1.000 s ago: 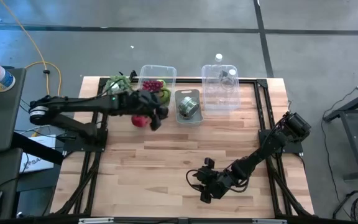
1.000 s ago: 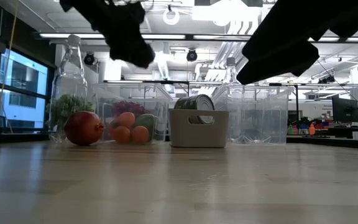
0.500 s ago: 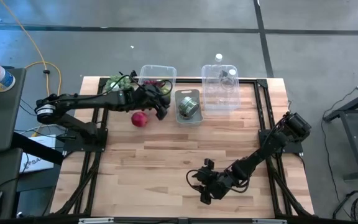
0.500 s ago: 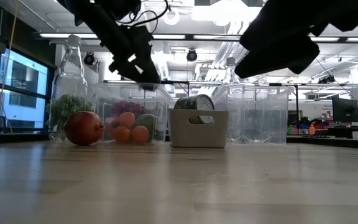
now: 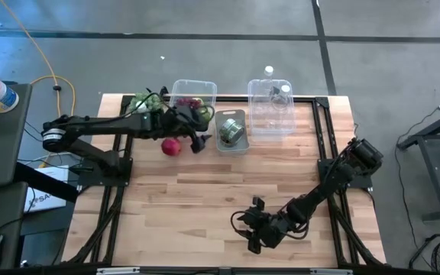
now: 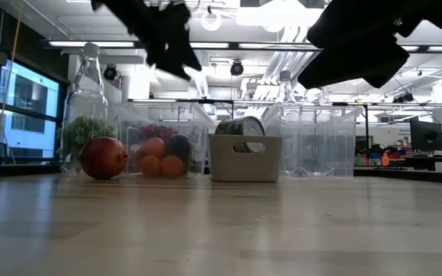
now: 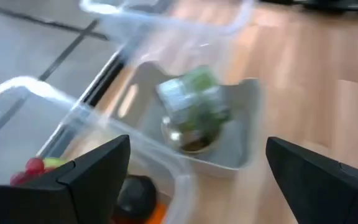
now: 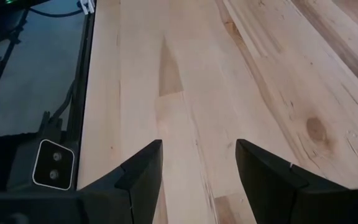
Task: Pick & Place Food Item
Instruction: Put the plastic bottle into the right transparent bin
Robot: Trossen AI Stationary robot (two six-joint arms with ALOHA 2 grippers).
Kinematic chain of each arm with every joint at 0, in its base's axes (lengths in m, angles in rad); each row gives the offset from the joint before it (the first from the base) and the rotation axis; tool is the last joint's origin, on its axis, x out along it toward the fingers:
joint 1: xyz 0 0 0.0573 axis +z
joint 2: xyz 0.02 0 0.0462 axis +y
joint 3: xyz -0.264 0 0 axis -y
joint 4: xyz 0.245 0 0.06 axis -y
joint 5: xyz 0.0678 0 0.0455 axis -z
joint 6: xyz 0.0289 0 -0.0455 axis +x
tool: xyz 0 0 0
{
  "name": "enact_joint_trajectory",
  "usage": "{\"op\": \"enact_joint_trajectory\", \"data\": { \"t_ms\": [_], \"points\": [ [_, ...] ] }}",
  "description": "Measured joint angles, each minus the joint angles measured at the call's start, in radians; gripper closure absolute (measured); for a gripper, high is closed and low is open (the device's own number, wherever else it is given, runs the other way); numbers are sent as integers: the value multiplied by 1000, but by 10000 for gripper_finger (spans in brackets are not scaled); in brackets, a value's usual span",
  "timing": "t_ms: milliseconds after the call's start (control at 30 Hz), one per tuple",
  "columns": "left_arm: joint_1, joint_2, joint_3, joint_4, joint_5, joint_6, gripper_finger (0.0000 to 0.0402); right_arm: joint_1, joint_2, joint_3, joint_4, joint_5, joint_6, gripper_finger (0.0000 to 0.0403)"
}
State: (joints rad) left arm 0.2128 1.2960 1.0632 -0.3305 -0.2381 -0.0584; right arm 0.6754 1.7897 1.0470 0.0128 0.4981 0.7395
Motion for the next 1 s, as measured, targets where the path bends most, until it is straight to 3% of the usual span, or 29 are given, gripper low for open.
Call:
{"op": "enact_joint_trajectory", "data": {
  "t_ms": [167, 333, 533, 667, 1000],
  "points": [
    [-78, -68, 144, -241, -64, 24, 36, 7, 0, 0, 0, 0, 26, 210],
    [-89, -164, 254, -445, -200, -127, 36, 31, 0, 0, 2, 3, 52, 210],
    [27, -294, 259, -618, -205, -306, 36, 62, 0, 0, 3, 49, 101, 210],
    [89, -364, 258, -662, -215, -291, 36, 73, 0, 0, 8, 54, 102, 210],
    [107, -428, 216, -743, -277, -307, 36, 73, 0, 0, 8, 54, 102, 210]
  ]
}}
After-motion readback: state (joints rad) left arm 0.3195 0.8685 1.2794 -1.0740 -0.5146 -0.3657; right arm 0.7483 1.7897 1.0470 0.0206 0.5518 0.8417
